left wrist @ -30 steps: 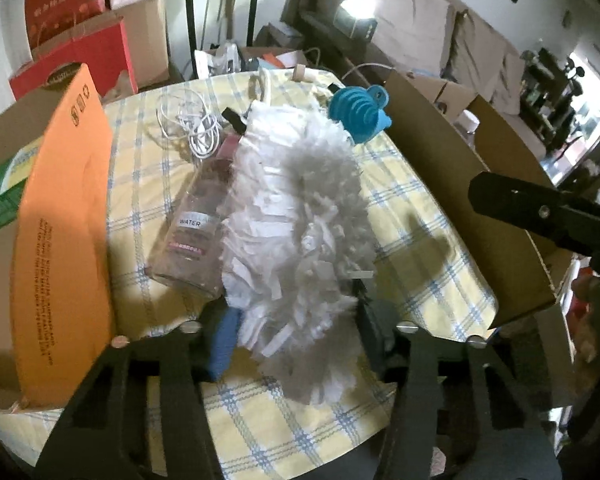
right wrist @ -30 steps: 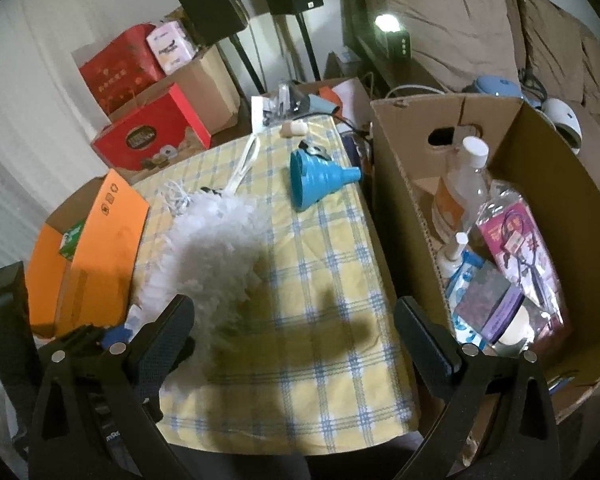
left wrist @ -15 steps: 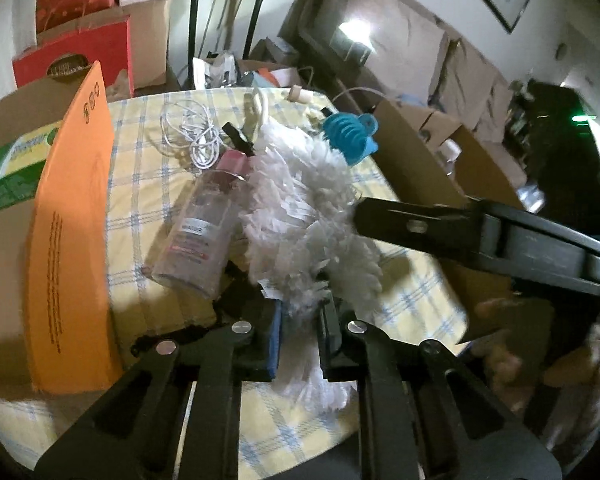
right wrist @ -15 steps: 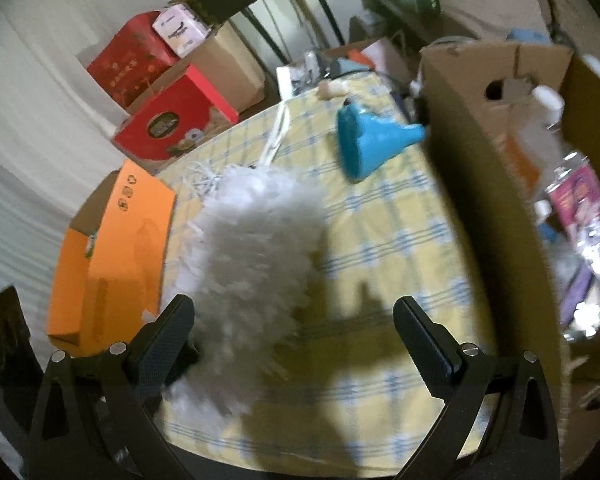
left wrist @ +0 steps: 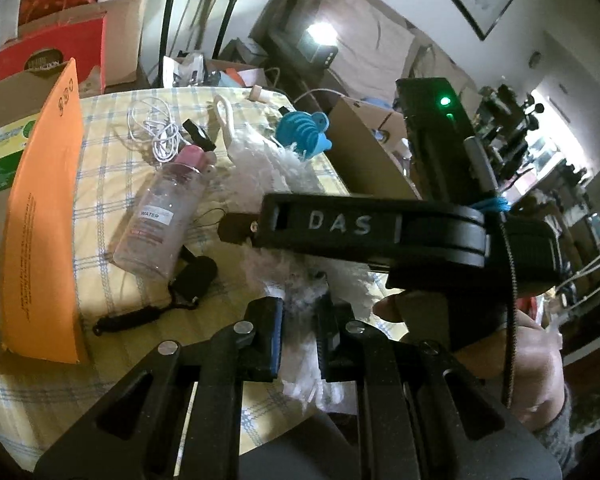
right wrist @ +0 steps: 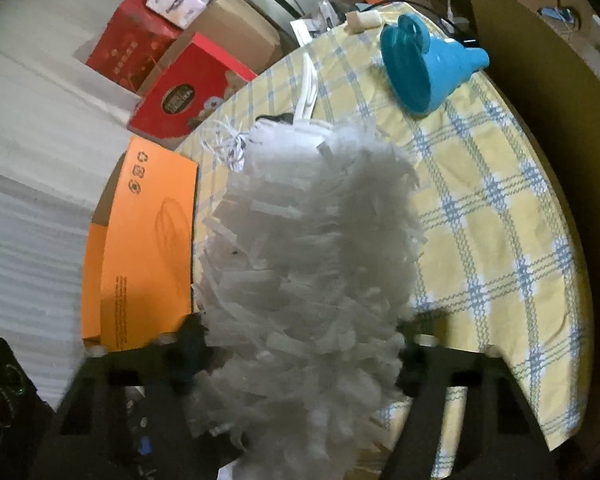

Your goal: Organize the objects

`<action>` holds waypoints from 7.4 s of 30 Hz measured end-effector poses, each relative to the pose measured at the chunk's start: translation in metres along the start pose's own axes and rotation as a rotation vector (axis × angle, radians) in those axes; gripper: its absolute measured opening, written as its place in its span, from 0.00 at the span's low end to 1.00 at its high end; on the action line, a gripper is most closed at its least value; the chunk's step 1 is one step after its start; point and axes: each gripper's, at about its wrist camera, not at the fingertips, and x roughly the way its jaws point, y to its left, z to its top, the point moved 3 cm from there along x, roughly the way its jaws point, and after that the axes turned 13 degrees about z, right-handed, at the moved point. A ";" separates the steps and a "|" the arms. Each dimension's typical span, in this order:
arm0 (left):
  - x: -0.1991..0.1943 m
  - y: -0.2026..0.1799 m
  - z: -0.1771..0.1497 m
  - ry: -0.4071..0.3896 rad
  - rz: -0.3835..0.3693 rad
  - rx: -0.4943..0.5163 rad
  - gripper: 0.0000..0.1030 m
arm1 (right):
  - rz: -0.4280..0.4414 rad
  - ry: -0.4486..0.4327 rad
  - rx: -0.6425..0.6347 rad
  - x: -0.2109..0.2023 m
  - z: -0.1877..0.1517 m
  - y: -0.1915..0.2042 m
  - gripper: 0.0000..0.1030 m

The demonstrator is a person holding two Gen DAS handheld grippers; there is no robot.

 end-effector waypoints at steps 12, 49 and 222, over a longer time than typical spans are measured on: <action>-0.037 -0.012 0.003 -0.095 -0.048 0.049 0.08 | 0.016 -0.056 -0.084 -0.020 0.000 0.032 0.28; -0.155 0.140 -0.004 -0.296 0.116 -0.190 0.08 | 0.160 0.121 -0.434 0.087 -0.038 0.228 0.24; -0.091 0.115 0.043 -0.056 0.075 -0.011 0.93 | 0.056 -0.037 -0.591 -0.020 -0.042 0.105 0.09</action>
